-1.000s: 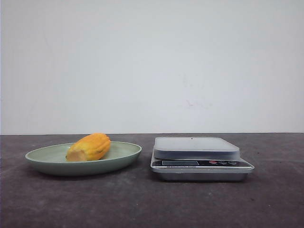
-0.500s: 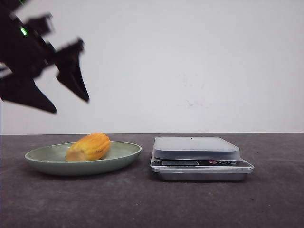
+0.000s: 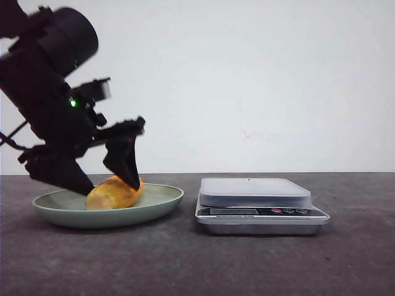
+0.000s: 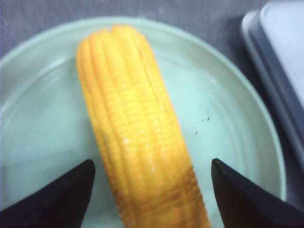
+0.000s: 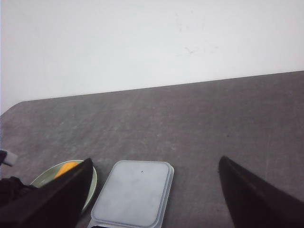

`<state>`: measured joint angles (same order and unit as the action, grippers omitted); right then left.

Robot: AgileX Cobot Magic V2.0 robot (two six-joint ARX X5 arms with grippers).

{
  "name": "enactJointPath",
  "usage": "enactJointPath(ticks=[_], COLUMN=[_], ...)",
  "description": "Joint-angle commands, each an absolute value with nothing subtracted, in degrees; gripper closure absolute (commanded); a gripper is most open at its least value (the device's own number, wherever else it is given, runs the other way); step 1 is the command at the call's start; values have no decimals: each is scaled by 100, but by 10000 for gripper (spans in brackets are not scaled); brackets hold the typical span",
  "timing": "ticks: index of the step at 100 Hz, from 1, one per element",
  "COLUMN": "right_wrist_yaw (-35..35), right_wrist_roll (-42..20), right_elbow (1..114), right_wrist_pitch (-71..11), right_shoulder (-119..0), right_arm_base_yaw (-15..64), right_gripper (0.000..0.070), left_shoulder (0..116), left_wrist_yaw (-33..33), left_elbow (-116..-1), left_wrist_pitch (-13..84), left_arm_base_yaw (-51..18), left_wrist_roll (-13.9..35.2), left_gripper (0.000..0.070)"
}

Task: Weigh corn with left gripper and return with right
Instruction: 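Lower the left gripper over the corn cob on the green plate, then close the left gripper on the corn cob and lift it, then carry the corn cob over the scale and lower it onto the pan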

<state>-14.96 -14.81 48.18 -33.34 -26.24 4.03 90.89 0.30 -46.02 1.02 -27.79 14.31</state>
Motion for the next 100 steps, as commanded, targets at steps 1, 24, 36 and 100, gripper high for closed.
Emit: enactJointPath(ticks=[1,24,36,100], right_wrist_yaw=[-1498,-1479,-1476,-1483], right_wrist_roll=[-1433,-1433,-1431,-1433], right_elbow=[4930,4930,4930,4930], right_wrist_pitch=[-3312,-3312,-3310,-3319], right_shoulder=[-2648,-2648,-2648,-2648], right_arm_base_yaw=[412,410,410,410], right_gripper=[163,163,163,163], left_shoulder=[9229,9192,8949,10506], left_wrist_yaw=[-5,-3,-1,204], left_elbow=[-4661,-4705,-4906,-8788], left_wrist_pitch=[40,62,390,2434], left_arm_base_yaw=[-2834,-2928,-2961,-4442], left_wrist_roll=[1372,1352,1341,1280], left_gripper=[261,694,694,694])
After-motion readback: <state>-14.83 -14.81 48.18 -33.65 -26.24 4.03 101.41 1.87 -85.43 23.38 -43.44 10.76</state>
